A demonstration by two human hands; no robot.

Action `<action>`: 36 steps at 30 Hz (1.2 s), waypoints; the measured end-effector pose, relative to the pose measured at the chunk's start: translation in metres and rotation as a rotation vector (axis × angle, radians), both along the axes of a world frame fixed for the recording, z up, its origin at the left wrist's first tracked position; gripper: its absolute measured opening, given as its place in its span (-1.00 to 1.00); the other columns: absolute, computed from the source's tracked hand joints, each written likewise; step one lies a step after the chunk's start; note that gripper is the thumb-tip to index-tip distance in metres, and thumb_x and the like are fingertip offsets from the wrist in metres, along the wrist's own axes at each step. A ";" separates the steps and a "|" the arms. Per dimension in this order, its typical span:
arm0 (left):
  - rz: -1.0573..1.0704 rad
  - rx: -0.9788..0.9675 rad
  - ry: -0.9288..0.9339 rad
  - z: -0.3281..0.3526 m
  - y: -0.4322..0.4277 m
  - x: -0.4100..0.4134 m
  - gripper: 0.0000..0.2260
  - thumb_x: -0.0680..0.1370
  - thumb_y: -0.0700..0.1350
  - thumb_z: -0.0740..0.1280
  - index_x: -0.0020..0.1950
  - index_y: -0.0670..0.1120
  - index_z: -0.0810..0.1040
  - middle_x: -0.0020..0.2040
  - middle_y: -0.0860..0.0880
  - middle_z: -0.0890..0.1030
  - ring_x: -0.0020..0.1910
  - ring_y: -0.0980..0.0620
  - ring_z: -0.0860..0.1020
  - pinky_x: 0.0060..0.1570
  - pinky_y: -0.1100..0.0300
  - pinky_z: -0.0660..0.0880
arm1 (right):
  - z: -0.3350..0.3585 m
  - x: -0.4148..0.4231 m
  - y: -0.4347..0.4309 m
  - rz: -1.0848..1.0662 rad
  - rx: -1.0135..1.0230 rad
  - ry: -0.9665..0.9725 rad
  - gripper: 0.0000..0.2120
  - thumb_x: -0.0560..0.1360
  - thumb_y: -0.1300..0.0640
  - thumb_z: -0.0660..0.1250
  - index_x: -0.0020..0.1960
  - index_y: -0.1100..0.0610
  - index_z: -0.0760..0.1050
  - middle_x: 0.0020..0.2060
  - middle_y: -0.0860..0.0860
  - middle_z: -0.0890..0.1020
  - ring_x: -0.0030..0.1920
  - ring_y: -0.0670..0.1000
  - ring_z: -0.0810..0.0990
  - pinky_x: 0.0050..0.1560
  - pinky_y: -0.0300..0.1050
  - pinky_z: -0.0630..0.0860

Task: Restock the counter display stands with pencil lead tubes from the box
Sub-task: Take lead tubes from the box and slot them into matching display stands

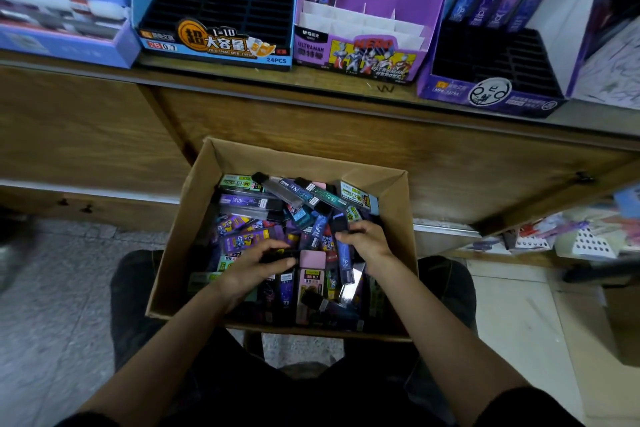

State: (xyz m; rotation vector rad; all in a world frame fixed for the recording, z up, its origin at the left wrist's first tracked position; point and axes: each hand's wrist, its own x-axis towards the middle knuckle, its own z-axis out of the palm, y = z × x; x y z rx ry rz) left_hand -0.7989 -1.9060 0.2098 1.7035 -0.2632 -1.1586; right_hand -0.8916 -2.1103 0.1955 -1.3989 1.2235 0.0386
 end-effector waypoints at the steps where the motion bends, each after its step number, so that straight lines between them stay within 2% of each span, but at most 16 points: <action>1: -0.020 0.011 0.012 0.000 0.000 0.000 -0.77 0.45 -0.13 0.44 0.09 -0.02 0.55 0.04 -0.06 0.60 0.04 0.00 0.56 0.04 0.16 0.47 | 0.001 -0.002 0.000 -0.017 -0.004 -0.011 -0.71 0.39 0.31 0.45 0.08 0.35 0.51 0.01 0.21 0.61 -0.04 0.08 0.54 -0.06 -0.13 0.47; 5: -0.168 -0.016 0.039 0.000 -0.002 -0.004 -0.75 0.42 -0.24 0.46 0.07 -0.09 0.55 -0.06 0.01 0.63 -0.09 0.17 0.59 -0.11 0.40 0.48 | 0.003 -0.008 0.000 -0.040 -0.061 -0.008 -0.75 0.40 0.28 0.46 0.04 0.33 0.54 -0.06 0.18 0.62 -0.04 0.12 0.56 -0.02 -0.05 0.47; 8: -0.256 0.007 -0.005 0.003 -0.003 -0.006 -0.81 0.49 -0.18 0.40 0.06 -0.02 0.51 -0.08 0.07 0.60 -0.11 0.24 0.55 -0.19 0.47 0.43 | 0.006 -0.011 0.002 -0.122 -0.063 -0.044 -0.71 0.38 0.27 0.47 0.06 0.31 0.52 -0.05 0.15 0.59 -0.03 0.10 0.54 0.05 0.00 0.49; 10: -0.223 0.028 -0.047 0.004 -0.004 -0.007 -0.89 0.54 -0.10 0.34 0.03 0.05 0.48 -0.10 0.11 0.59 -0.11 0.24 0.54 -0.23 0.49 0.42 | 0.009 -0.015 0.002 -0.173 -0.056 -0.077 -0.76 0.39 0.26 0.47 0.01 0.25 0.51 -0.08 0.10 0.58 -0.02 0.08 0.55 0.09 0.02 0.51; 12: -0.126 0.023 -0.086 0.006 -0.007 -0.007 -0.93 0.57 -0.10 0.29 -0.05 0.09 0.46 -0.16 0.20 0.59 -0.11 0.29 0.53 -0.26 0.58 0.37 | 0.013 -0.020 0.003 -0.205 -0.045 -0.151 -0.86 0.40 0.28 0.45 -0.09 0.17 0.51 -0.15 0.07 0.59 -0.11 0.04 0.56 -0.03 -0.07 0.52; 14: -0.049 0.001 -0.106 0.007 -0.012 -0.005 -0.89 0.59 -0.10 0.27 -0.07 0.12 0.43 -0.15 0.23 0.56 -0.08 0.31 0.50 -0.26 0.62 0.33 | 0.018 -0.024 0.004 -0.200 -0.032 -0.225 -0.89 0.42 0.32 0.42 -0.09 0.19 0.53 -0.15 0.08 0.61 -0.14 0.01 0.57 -0.08 -0.14 0.50; 17: 0.002 -0.004 -0.128 0.009 -0.024 0.001 -0.96 0.59 -0.07 0.24 -0.04 0.06 0.41 -0.09 0.08 0.48 -0.08 0.21 0.43 -0.18 0.51 0.32 | 0.028 -0.027 0.007 -0.143 -0.023 -0.291 -0.85 0.43 0.34 0.39 0.00 0.26 0.55 -0.11 0.10 0.62 -0.10 0.03 0.57 -0.03 -0.13 0.50; 19: 0.039 -0.015 -0.111 0.011 -0.032 0.005 -0.96 0.59 -0.08 0.25 -0.03 -0.03 0.42 -0.13 0.03 0.45 -0.16 0.18 0.41 -0.27 0.46 0.35 | 0.037 -0.027 0.012 -0.109 0.038 -0.318 -0.86 0.43 0.34 0.39 -0.03 0.19 0.56 -0.10 0.08 0.63 -0.07 0.05 0.59 0.04 -0.05 0.52; 21: 0.060 -0.043 -0.124 0.015 -0.039 0.008 -0.87 0.58 -0.09 0.27 0.01 -0.14 0.43 -0.17 -0.02 0.43 -0.19 0.12 0.41 -0.32 0.46 0.38 | 0.047 -0.024 0.020 -0.076 0.144 -0.378 -0.85 0.42 0.35 0.39 -0.05 0.18 0.57 -0.07 0.10 0.64 -0.01 0.11 0.61 0.12 0.07 0.54; 23: 0.075 -0.080 -0.135 0.020 -0.045 0.010 -0.81 0.56 -0.07 0.30 0.07 -0.17 0.45 -0.15 -0.03 0.47 -0.16 0.09 0.45 -0.23 0.36 0.40 | 0.055 -0.019 0.028 -0.048 0.237 -0.447 -0.86 0.43 0.37 0.37 -0.03 0.22 0.57 -0.04 0.16 0.64 0.02 0.17 0.62 0.13 0.14 0.53; 26: 0.168 -0.187 -0.092 0.030 -0.053 0.013 -0.81 0.49 -0.04 0.37 0.02 -0.10 0.49 -0.14 0.02 0.57 -0.10 0.07 0.50 -0.11 0.30 0.43 | 0.067 -0.010 0.037 -0.044 0.268 -0.478 -0.80 0.44 0.36 0.36 0.06 0.31 0.52 0.01 0.23 0.62 0.06 0.22 0.60 0.18 0.19 0.49; 28: 0.238 -0.251 0.001 0.039 -0.057 0.013 -0.66 0.39 0.05 0.41 0.07 -0.08 0.51 -0.04 0.05 0.65 0.02 0.04 0.56 0.07 0.20 0.46 | 0.074 -0.003 0.039 -0.086 0.301 -0.500 -0.76 0.45 0.36 0.35 0.11 0.35 0.49 0.05 0.28 0.60 0.07 0.22 0.59 0.21 0.18 0.48; 30: 0.307 -0.280 0.148 0.047 -0.061 0.013 -0.51 0.34 0.07 0.44 0.19 -0.12 0.49 0.08 -0.09 0.64 0.10 -0.05 0.57 0.18 -0.01 0.46 | 0.082 0.002 0.039 -0.126 0.349 -0.539 -0.74 0.46 0.36 0.35 0.13 0.36 0.48 0.03 0.27 0.60 0.03 0.19 0.60 0.21 0.15 0.49; 33: 0.361 -0.325 0.243 0.056 -0.068 0.010 -0.63 0.38 0.02 0.41 0.10 -0.13 0.51 -0.01 -0.13 0.64 -0.07 -0.03 0.63 0.01 0.03 0.53 | 0.090 0.007 0.038 -0.148 0.371 -0.576 -0.75 0.46 0.33 0.36 0.13 0.34 0.51 -0.04 0.19 0.64 -0.03 0.11 0.62 0.17 0.06 0.53; 36: 0.366 -0.305 0.274 0.063 -0.076 0.006 -0.68 0.52 0.01 0.31 0.20 -0.13 0.46 -0.01 -0.13 0.65 -0.07 -0.03 0.63 -0.09 0.07 0.53 | 0.096 0.010 0.040 -0.124 0.247 -0.509 -0.77 0.45 0.24 0.40 0.09 0.27 0.55 -0.03 0.16 0.65 0.04 0.14 0.62 0.19 0.09 0.51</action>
